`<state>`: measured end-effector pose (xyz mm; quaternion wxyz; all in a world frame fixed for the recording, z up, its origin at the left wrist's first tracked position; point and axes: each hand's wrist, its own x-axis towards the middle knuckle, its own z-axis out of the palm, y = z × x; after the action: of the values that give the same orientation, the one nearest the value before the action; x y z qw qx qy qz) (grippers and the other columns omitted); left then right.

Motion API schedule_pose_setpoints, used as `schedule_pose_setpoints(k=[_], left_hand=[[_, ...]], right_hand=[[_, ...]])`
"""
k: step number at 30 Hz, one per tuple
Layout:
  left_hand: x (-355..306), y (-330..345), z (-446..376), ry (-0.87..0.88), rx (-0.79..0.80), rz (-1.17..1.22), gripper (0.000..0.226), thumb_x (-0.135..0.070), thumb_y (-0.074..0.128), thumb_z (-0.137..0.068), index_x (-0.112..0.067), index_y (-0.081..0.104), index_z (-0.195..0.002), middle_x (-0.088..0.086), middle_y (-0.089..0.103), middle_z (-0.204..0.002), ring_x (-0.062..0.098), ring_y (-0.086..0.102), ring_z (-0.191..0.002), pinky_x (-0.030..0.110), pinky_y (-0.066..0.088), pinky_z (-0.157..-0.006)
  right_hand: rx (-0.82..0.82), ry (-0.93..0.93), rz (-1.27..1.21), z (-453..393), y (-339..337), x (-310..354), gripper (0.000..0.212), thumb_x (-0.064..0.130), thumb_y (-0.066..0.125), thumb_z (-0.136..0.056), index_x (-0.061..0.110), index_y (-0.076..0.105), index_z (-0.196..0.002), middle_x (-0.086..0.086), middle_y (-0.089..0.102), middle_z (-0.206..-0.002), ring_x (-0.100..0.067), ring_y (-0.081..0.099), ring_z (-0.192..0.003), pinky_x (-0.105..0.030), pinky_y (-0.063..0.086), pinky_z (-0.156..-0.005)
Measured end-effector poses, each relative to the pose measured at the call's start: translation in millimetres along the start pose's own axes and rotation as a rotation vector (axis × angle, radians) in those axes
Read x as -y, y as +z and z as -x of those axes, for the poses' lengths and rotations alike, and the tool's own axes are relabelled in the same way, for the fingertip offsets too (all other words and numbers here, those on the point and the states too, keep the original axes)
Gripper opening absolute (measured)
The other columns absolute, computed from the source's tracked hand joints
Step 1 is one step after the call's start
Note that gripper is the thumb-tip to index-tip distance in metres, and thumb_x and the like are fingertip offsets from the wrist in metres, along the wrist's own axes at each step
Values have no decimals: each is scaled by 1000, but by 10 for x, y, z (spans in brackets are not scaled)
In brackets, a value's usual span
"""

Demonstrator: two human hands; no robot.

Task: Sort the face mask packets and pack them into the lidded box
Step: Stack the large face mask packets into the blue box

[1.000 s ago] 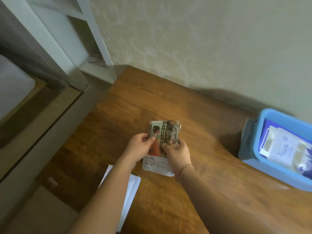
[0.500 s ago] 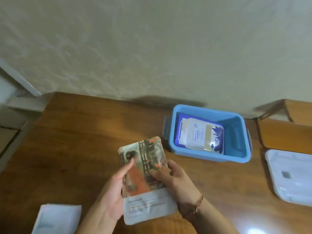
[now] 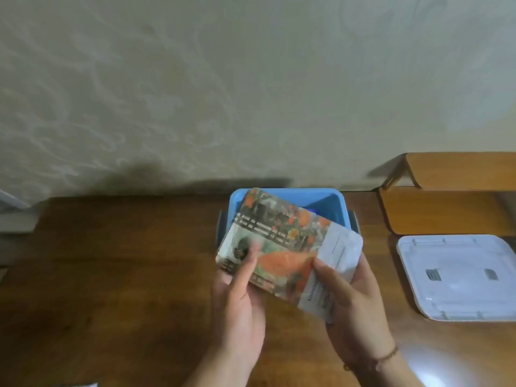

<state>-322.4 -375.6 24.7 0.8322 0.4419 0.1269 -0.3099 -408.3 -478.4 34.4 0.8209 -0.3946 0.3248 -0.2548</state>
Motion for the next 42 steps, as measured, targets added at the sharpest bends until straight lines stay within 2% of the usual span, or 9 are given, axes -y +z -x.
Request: schedule_pose_setpoints(k=[3, 8, 14, 20, 22, 25, 29, 36, 42], left_hand=[[-288, -56, -381, 304, -56, -257, 48, -11, 69, -86, -13, 52, -131, 5, 63, -128, 15, 64, -113, 39, 50, -97], [-471, -174, -1022, 753, 109, -1285, 38, -20, 64, -93, -19, 55, -130, -8, 54, -134, 6, 50, -123, 34, 42, -108], [-440, -213, -1314, 565, 548, -2246, 76, -63, 34, -95, -27, 5, -156, -9, 0, -164, 12, -5, -150, 60, -5, -118], [-478, -98, -1388, 512, 610, -2353, 91, -67, 43, -89, -24, -1, -156, -6, 2, -162, 16, 2, -149, 58, 0, -117], [-503, -55, -1420, 484, 645, -2409, 97, -70, 44, -86, -22, -3, -156, -4, 3, -161, 18, 5, -147, 57, 5, -116], [-544, -14, -1452, 439, 707, -2498, 107, -76, 42, -82, -19, -11, -155, -2, 2, -161, 20, 5, -146, 56, 7, -115], [-561, -2, -1507, 367, 753, -2576, 111, -79, 39, -82, -17, -20, -153, -1, -6, -163, 23, -1, -148, 60, -1, -115], [-375, 139, -1459, 244, 651, -2820, 111, -76, 38, -86, -13, -28, -149, 6, -13, -163, 31, -8, -149, 58, -1, -116], [-525, 152, -1468, 247, 753, -2695, 116, -75, 47, -83, -15, -25, -150, 5, -8, -164, 28, 3, -148, 57, 4, -115]], right_hand=[[117, 52, 168, -600, -148, 230, 48, 12, 69, -79, 14, 55, -125, -13, 69, -113, -29, 69, -96, -41, 59, -73], [223, 180, 433, -1245, -180, 78, 30, -3, 59, -89, 4, 58, -118, -21, 69, -104, -27, 71, -82, -36, 58, -63], [208, 300, 712, -1374, -154, -96, 20, 11, 62, -91, 12, 63, -111, -12, 72, -100, -24, 71, -84, -38, 59, -72], [251, 179, 1524, -1381, -169, 227, 32, 34, 68, -87, 19, 51, -109, 2, 66, -105, -18, 66, -95, -15, 51, -57], [248, -23, 1712, -1368, -157, 276, 56, 36, 69, -85, 17, 43, -131, -4, 58, -129, -23, 58, -114, -25, 53, -80], [456, -165, 1759, -1363, -104, 248, 85, 43, 71, -81, 30, 22, -150, -2, 19, -157, -24, 20, -145, -39, 26, -115], [691, -39, 1819, -1476, -110, 80, 97, 52, 69, -80, 42, 2, -150, 7, -11, -159, -24, -17, -147, -53, 12, -119], [729, 42, 1876, -1515, -136, -87, 102, 53, 62, -85, 43, -18, -147, 12, -32, -154, -25, -33, -142, -60, 7, -117], [678, 15, 1651, -1511, -152, 39, 104, 46, 75, -76, 41, 2, -150, 15, -11, -159, -20, -17, -147, -56, 11, -119]])
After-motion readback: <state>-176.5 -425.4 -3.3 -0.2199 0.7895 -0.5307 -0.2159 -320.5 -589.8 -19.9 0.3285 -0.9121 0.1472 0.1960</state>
